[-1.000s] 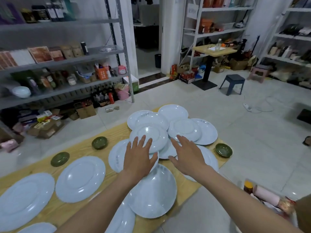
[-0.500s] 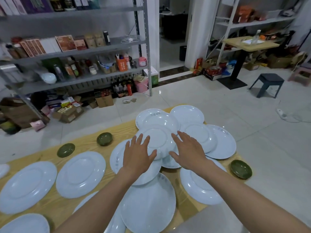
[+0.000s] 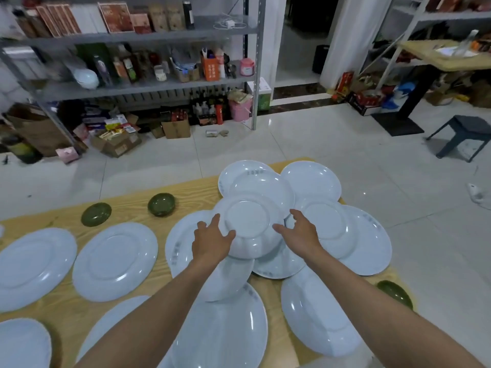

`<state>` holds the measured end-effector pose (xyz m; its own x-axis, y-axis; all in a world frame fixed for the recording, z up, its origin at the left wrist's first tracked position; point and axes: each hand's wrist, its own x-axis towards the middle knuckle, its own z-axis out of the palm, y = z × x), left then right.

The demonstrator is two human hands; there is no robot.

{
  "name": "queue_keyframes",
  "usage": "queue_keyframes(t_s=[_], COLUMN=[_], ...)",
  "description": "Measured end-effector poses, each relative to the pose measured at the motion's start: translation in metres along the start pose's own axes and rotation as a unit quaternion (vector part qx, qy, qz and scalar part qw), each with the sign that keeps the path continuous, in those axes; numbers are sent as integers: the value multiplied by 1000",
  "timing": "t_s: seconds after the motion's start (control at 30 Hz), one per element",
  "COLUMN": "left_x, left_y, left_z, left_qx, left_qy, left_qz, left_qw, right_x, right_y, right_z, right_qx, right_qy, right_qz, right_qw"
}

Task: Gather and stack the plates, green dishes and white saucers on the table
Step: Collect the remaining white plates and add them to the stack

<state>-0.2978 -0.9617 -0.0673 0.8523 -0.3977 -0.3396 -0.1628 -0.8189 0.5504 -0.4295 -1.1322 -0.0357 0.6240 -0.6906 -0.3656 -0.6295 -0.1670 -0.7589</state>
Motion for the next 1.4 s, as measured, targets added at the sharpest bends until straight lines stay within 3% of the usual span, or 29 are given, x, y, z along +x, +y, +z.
queue_keyframes(t_s=[0.27, 0.67, 0.9, 1.2, 1.4], left_x=[29, 46, 42, 31, 21], left_y=[-7, -9, -6, 0, 16], left_z=[29, 38, 29, 10, -9], left_qx=[-110, -163, -203, -217, -271], left_qy=[-6, 36, 63, 85, 142], left_qz=[-124, -150, -133, -100, -48], left_qw=[986, 974, 968, 967, 951], right_x=[45, 78, 77, 52, 35], right_y=[21, 26, 17, 5, -11], right_z=[21, 42, 35, 24, 12], right_qx=[90, 63, 38, 88, 128], right_qy=[-53, -61, -24, -17, 47], right_qz=[98, 123, 89, 78, 10], right_qw=[990, 988, 995, 993, 991])
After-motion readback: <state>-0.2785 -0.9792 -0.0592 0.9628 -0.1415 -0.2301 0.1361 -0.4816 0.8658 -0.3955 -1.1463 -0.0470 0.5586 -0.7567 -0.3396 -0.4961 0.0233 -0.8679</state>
